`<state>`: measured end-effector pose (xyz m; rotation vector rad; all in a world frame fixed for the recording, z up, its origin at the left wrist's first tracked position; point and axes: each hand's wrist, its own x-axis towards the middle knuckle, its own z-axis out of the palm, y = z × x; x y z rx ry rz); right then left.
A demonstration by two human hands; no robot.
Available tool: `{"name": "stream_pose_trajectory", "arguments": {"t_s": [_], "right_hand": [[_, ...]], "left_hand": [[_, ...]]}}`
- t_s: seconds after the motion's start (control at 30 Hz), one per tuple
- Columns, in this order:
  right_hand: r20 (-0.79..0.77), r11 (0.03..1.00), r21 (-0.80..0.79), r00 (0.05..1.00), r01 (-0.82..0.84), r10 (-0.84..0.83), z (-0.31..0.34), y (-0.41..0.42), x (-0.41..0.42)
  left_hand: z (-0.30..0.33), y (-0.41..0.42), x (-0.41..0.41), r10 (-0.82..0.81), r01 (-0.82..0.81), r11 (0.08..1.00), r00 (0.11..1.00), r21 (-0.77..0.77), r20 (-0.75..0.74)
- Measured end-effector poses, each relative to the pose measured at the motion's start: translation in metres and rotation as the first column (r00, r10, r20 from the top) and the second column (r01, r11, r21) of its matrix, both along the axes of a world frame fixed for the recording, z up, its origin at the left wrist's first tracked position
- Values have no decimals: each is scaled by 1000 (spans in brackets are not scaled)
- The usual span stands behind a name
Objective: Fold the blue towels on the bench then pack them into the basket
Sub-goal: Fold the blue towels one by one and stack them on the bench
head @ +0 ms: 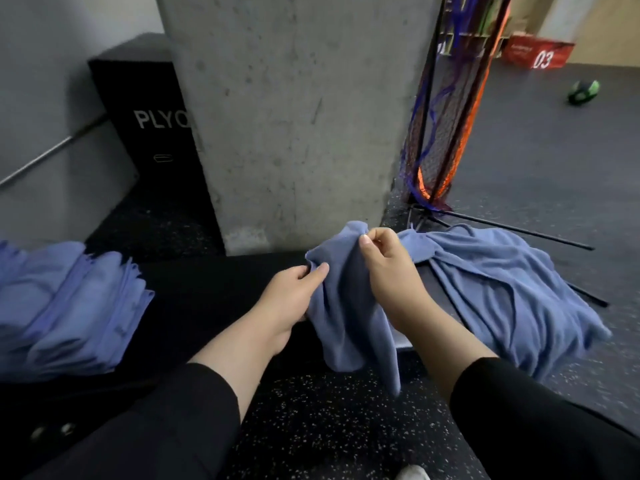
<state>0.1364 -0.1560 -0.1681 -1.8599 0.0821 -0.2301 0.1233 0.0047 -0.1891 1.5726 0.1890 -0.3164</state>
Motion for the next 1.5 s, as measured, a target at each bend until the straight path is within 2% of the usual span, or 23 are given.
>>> {"name": "stream_pose_trajectory", "arguments": {"t_s": [0.13,0.2,0.3,0.4,0.47,0.53,0.6,0.67,0.8,0.93,1.0,1.03,1.13,1.23,1.33,1.5], "right_hand": [[4,997,34,998,-66,66,0,39,13],[-21,995,6,994,-104,104,0,57,21],[-166,957,-187,967,-223,193,-6,76,32],[-330,836,-409,914,-365,237,-19,85,25],[-321,814,-409,900,-413,295,-25,90,15],[-249,819,-391,905,-420,346,-24,97,3],[-223,769,-434,883,-469,412,-23,104,-8],[-246,739,-441,860,-509,446,-22,112,-20],[-233,865,-322,917,-386,323,-22,114,-27],[-222,932,-220,945,-288,240,-16,107,-21],[-180,961,-182,968,-208,175,-12,101,-15],[-153,969,-175,977,-173,147,-10,98,-11],[-135,978,-170,985,-125,103,-13,90,-1],[-151,981,-154,984,-117,93,-18,88,5],[-164,980,-149,981,-132,107,-17,89,7],[-104,957,-259,989,-130,106,-20,88,7]], "left_hand": [[-5,38,1,87,-88,995,996,56,20],[-2,56,1,179,-182,982,982,49,58],[4,86,2,337,-342,939,935,31,111],[5,110,0,383,-383,924,923,6,24],[6,119,-1,418,-420,906,907,-55,-50],[11,121,-1,461,-479,859,878,-183,-131],[19,120,-1,459,-506,801,862,-319,-216],[25,117,-3,422,-479,788,878,-387,-227],[29,106,-6,316,-330,874,944,-356,-97],[29,104,-9,242,-230,967,964,-108,110],[27,107,-9,218,-222,975,962,9,166],[26,109,-8,221,-226,974,961,10,167],[24,109,-6,241,-226,966,962,-124,125],[22,110,-2,254,-236,964,953,-121,164],[25,107,-1,237,-202,952,962,-229,137],[26,97,5,291,-240,911,950,-336,113]]}}
